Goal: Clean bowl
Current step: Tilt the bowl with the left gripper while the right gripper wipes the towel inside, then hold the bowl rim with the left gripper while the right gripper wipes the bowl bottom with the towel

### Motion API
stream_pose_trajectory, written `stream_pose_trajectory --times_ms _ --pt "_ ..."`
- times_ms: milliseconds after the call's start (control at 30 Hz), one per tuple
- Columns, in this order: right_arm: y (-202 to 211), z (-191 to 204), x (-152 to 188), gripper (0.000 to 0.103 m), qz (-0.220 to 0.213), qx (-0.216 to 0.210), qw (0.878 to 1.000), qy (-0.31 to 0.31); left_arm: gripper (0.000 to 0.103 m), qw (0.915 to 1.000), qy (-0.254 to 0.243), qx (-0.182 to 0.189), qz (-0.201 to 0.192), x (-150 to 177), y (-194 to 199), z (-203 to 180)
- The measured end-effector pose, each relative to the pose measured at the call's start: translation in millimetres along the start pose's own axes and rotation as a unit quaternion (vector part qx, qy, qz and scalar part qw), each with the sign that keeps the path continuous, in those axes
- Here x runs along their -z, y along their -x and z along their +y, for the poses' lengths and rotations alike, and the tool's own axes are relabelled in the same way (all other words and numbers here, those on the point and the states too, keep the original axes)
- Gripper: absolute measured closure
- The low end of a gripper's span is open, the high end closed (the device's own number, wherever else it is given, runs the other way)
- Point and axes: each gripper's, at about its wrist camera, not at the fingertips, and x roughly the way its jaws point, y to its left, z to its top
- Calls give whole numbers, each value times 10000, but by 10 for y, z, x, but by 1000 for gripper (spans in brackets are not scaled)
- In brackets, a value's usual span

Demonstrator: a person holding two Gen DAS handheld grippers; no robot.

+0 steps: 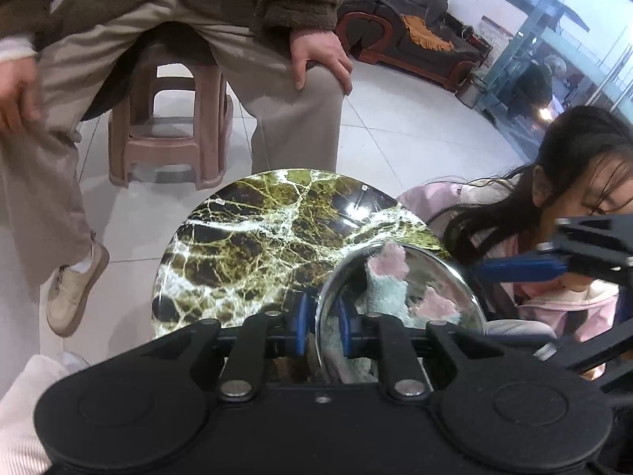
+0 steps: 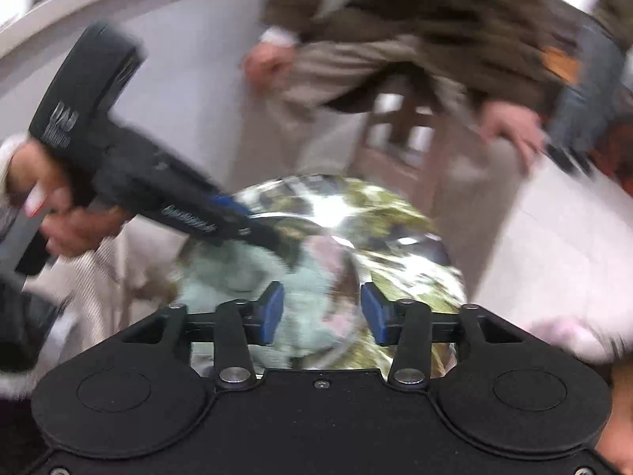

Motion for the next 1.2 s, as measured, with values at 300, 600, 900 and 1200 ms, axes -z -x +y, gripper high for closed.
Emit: stream_pose_trajectory --times_ms 300,600,900,1200 --pt "-517 24 -154 51 953 -551 9898 909 92 9997 222 -44 136 67 -13 34" --pt "-525 -37 -64 77 1164 -435 9909 509 95 9996 237 -132 28 61 -12 17" --pt "-576 107 -167 77 967 -503 9915 715 96 9997 78 -221 93 61 -17 -46" --pt "-481 86 -23 78 1235 -321 9879 881 96 9998 51 -200 62 66 -41 -31"
